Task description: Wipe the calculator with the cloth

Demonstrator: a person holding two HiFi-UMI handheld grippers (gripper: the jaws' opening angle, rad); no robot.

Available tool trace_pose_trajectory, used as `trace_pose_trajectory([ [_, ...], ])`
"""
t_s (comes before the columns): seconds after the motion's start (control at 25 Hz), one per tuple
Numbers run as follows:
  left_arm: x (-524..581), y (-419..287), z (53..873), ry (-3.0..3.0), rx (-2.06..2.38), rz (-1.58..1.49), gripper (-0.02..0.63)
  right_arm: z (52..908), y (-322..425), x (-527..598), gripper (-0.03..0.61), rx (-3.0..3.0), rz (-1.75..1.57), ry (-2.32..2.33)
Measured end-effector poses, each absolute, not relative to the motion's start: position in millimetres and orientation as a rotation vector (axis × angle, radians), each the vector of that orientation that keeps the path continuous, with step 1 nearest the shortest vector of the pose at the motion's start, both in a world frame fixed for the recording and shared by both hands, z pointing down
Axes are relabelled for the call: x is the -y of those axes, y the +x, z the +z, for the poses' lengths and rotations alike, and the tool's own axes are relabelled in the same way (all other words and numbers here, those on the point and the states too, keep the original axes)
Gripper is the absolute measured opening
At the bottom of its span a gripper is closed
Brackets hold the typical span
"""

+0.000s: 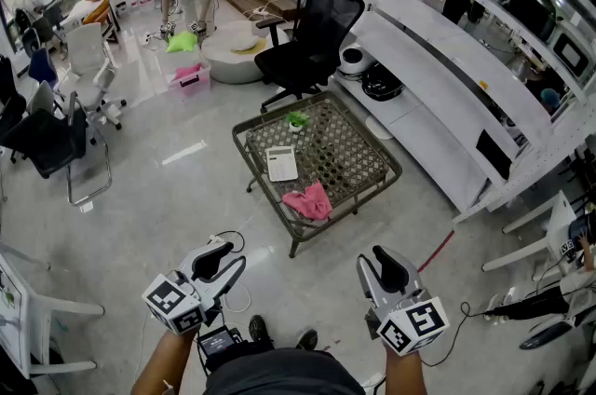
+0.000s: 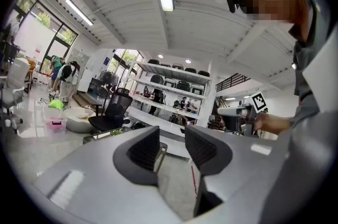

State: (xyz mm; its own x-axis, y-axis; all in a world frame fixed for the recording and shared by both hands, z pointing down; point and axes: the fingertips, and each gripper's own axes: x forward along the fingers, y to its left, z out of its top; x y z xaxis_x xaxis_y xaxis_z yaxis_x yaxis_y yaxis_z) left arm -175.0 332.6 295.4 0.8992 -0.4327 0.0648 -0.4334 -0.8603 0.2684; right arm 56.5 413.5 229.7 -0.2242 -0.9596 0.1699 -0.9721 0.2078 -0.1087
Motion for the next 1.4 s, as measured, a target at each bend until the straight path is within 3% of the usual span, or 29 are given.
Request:
trace_pose_trajectory([
  [1.4,-266.3,-186.9,306.5,2.752,0.615,0.002,0.195,225.3,47.7,-353.9,0.123,2.414,0.391,1.947],
])
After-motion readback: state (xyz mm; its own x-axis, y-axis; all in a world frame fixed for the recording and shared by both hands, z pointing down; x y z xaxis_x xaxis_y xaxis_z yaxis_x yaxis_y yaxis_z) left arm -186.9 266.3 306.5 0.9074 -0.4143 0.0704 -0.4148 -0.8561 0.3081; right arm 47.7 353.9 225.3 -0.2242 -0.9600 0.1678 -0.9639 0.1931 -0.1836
